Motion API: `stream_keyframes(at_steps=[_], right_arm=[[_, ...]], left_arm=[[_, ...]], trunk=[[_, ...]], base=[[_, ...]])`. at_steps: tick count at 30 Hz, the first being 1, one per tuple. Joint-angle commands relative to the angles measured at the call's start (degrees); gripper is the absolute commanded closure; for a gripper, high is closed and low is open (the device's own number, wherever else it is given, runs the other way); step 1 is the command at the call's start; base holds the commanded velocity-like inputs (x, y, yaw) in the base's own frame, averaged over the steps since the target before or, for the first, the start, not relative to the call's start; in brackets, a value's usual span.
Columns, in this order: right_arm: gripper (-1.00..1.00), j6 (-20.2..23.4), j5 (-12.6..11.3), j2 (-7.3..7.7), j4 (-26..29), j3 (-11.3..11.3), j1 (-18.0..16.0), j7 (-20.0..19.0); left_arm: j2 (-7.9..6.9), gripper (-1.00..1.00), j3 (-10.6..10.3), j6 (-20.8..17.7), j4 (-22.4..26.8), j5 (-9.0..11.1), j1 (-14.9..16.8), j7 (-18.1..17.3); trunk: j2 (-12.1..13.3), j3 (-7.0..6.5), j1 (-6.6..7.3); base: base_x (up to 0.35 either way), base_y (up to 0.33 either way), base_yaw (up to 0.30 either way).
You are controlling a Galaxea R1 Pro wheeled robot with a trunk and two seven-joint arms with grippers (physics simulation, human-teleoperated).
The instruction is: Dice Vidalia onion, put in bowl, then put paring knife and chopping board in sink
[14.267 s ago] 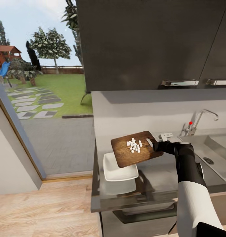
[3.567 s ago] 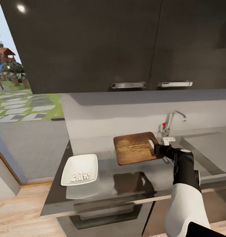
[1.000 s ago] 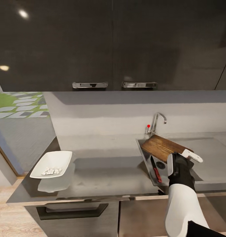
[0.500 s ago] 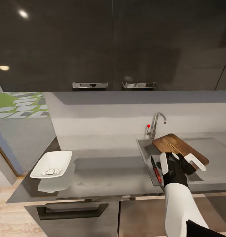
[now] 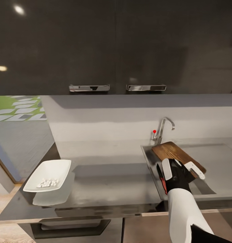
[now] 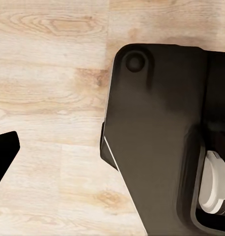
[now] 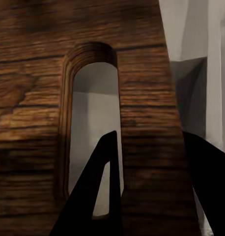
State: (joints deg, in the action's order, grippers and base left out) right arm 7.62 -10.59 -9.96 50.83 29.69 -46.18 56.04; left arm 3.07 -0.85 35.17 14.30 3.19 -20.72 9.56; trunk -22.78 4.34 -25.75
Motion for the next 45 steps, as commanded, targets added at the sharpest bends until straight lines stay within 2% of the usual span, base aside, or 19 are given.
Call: stream_keyframes(at_steps=[1,7,14,24,28,31,35,45], right_arm=[[1.00,0.6,-0.3,-0.04,0.1,0.1,-0.1,0.1],[1.00,0.4,-2.4,-0.04,0.0,0.2,-0.1,0.1],[1.00,0.3,-3.0,-0.04,0.0,0.3,-0.1,0.2],[1.00,-0.1,-3.1,-0.04,-0.1,0.5,-0.1,0.4],[1.00,-2.3,-3.0,-0.04,-0.9,0.7,-0.1,0.5],[1.00,-3.8,-3.0,-0.04,-1.6,1.7,-0.1,0.5],[1.00,-4.4,-3.0,-0.04,-1.9,4.3,-0.1,0.6],[1.00,-4.5,-2.9,-0.04,-2.3,5.2,-0.1,0.5]], left_arm=[[0.01,-1.00,-0.1,0.1,0.1,0.3,0.0,0.0],[0.01,-1.00,-0.1,0.1,0.1,0.3,0.0,0.0],[0.01,-1.00,-0.1,0.1,0.1,0.3,0.0,0.0],[0.01,-1.00,-0.1,0.0,0.1,0.3,0.0,0.1],[0.01,-1.00,-0.1,0.0,0.1,0.3,0.0,0.1],[0.01,-1.00,-0.1,0.0,0.1,0.3,0.0,0.1],[0.01,-1.00,-0.1,0.0,0.1,0.3,0.0,0.1],[0.01,-1.00,-0.1,0.0,0.1,0.3,0.0,0.1]], trunk=[[-0.1,0.21,-0.04],[-0.1,0.75,-0.04],[-0.1,1.39,-0.04],[-0.1,2.30,-0.04],[-0.1,2.66,-0.04],[-0.1,2.94,-0.04],[-0.1,3.30,-0.04],[-0.1,4.21,-0.04]], base=[[0.006,0.000,0.000],[0.002,0.000,0.000],[0.009,0.000,0.000],[0.175,0.000,0.000],[0.023,0.000,0.000],[0.004,0.000,0.000],[0.001,0.000,0.000],[0.000,0.000,0.000]])
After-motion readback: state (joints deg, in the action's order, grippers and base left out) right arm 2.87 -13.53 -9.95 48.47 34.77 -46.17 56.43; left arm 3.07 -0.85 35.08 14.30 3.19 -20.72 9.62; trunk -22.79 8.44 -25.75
